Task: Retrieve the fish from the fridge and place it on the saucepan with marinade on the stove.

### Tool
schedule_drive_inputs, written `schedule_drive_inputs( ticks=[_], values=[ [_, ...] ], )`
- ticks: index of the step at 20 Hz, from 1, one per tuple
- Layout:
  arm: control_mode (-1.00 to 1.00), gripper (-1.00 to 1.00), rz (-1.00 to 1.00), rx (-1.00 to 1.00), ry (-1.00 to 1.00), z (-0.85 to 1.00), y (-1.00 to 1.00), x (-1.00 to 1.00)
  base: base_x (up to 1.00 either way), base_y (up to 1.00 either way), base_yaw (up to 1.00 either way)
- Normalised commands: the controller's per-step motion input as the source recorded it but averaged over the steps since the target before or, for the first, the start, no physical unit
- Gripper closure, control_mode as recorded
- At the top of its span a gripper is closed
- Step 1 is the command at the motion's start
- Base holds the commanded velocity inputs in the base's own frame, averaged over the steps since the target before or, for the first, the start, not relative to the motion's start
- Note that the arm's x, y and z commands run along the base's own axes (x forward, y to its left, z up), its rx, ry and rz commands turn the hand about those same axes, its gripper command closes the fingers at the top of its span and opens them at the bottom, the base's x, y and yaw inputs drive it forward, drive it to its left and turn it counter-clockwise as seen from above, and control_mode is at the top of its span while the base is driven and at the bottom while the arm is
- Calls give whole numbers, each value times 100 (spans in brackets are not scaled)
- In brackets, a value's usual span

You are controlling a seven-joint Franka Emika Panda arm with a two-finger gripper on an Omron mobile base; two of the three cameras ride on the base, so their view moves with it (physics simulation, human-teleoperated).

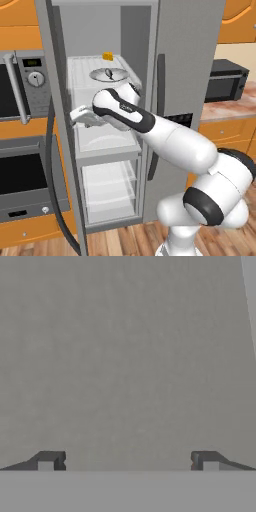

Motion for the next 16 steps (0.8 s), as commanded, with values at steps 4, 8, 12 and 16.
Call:
schedule_drive_inputs(
  ticks=[4,8,12,16],
  values=[
    [-100,-100,-35,-10,29,18,-100,-25,0,0,0],
    [-100,-100,-32,-30,28,0,-80,-20,0,0,0],
    [-100,-100,-24,-36,14,-6,-81,-14,0,0,0],
    [-100,-100,-11,-37,-5,-6,-45,-1,0,0,0]
  ],
)
